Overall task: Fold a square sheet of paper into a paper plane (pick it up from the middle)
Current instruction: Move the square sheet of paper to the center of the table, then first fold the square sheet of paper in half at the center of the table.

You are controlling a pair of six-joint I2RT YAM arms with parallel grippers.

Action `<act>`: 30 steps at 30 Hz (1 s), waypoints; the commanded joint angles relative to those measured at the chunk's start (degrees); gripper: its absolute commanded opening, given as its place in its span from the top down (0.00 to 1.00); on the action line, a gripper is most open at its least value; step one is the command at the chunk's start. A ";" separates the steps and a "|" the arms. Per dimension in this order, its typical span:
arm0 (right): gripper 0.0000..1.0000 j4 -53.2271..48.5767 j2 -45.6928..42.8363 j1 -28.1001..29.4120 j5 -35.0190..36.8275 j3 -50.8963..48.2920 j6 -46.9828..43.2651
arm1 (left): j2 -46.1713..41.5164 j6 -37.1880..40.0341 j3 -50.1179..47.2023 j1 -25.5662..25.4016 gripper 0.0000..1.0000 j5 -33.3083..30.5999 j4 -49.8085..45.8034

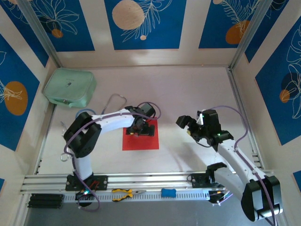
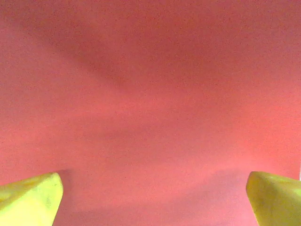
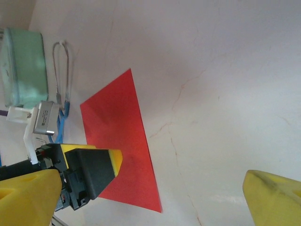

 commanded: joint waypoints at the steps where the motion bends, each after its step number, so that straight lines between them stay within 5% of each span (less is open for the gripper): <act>1: 0.00 1.14 -0.80 0.22 -3.22 0.56 -1.41 | -3.07 2.20 0.00 0.19 0.00 -2.47 0.04; 15: 0.01 -4.59 9.89 14.01 5.61 8.44 -4.19 | 4.11 0.30 6.31 1.84 0.01 -1.84 -5.52; 30: 0.01 -5.03 11.77 15.56 8.33 8.07 -1.73 | 7.39 -3.78 8.16 3.06 0.03 -1.46 -7.70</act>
